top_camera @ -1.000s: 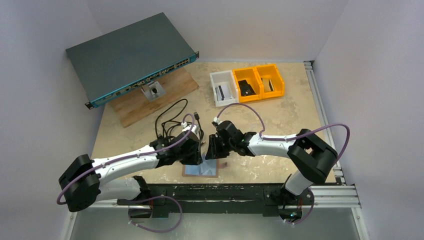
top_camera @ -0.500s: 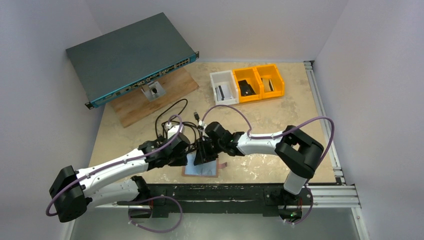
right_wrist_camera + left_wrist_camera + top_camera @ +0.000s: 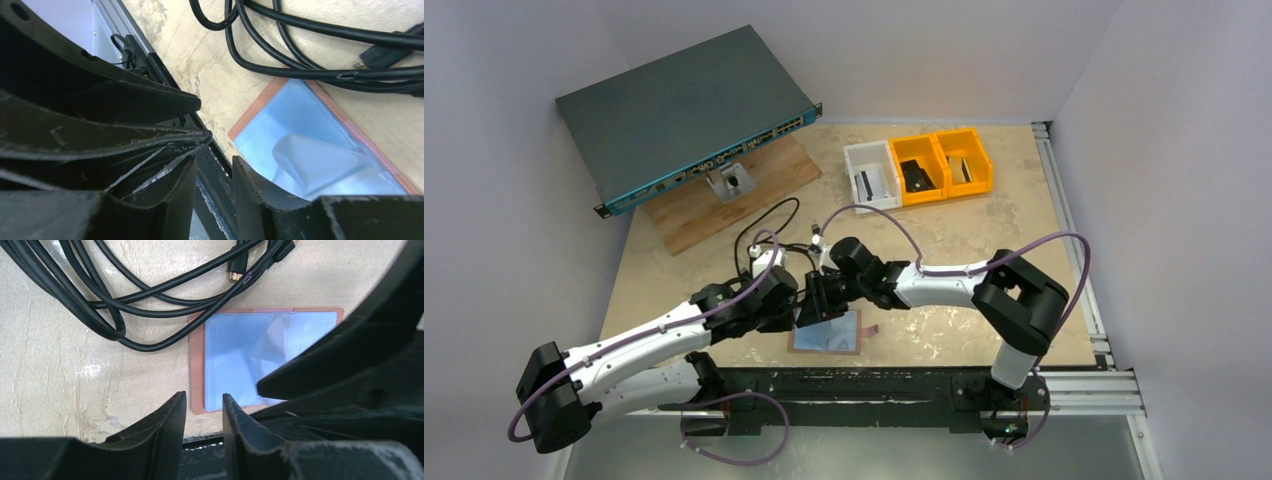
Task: Take the credit cards out of the card holder
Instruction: Remove the credit card from the card holder.
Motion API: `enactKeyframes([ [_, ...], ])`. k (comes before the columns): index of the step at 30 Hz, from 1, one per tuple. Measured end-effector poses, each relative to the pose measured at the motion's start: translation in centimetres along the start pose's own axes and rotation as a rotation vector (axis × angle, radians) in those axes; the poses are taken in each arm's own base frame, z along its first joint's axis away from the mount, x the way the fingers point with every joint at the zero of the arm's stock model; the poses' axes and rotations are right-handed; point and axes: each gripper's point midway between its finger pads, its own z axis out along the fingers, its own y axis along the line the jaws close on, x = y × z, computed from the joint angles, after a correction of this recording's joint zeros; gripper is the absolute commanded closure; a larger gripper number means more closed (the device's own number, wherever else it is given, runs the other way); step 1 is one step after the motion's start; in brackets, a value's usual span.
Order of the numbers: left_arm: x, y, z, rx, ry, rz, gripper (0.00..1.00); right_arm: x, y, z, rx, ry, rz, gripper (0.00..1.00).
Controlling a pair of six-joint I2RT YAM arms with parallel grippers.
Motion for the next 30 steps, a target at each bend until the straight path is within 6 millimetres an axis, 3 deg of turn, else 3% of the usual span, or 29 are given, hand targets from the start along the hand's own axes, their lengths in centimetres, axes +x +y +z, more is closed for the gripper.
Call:
enactKeyframes([
  [3,0.0,0.1,-0.1,0.000,0.000,0.000,0.68,-0.8,0.3,-1.4,0.038,-0.041,-0.011,0.61],
  [6,0.0,0.1,-0.1,0.001,0.000,0.000,0.68,-2.5,1.2,-4.1,0.051,-0.133,-0.026,0.60],
  [10,0.0,0.0,-0.1,0.003,0.002,0.001,0.69,-3.8,0.1,-6.5,0.125,-0.225,-0.018,0.79],
  [14,-0.2,-0.3,-0.2,0.004,0.003,0.004,0.69,-2.6,-4.0,-5.2,0.258,-0.179,0.020,0.90],
  [16,-0.4,-0.5,-0.3,0.009,0.000,0.003,0.69,-1.2,-6.6,-4.3,0.331,-0.126,0.047,0.92],
  [19,-0.6,-0.7,-0.4,0.014,-0.004,0.004,0.69,0.4,-8.7,-3.8,0.387,-0.069,0.069,0.92],
  [24,-0.6,-0.7,-0.4,0.014,-0.005,0.008,0.69,1.4,-8.9,-3.0,0.391,-0.032,0.052,0.91],
  [30,-0.6,-0.7,-0.4,0.015,-0.005,0.008,0.69,2.3,-6.7,-0.9,0.342,0.020,-0.006,0.86],
])
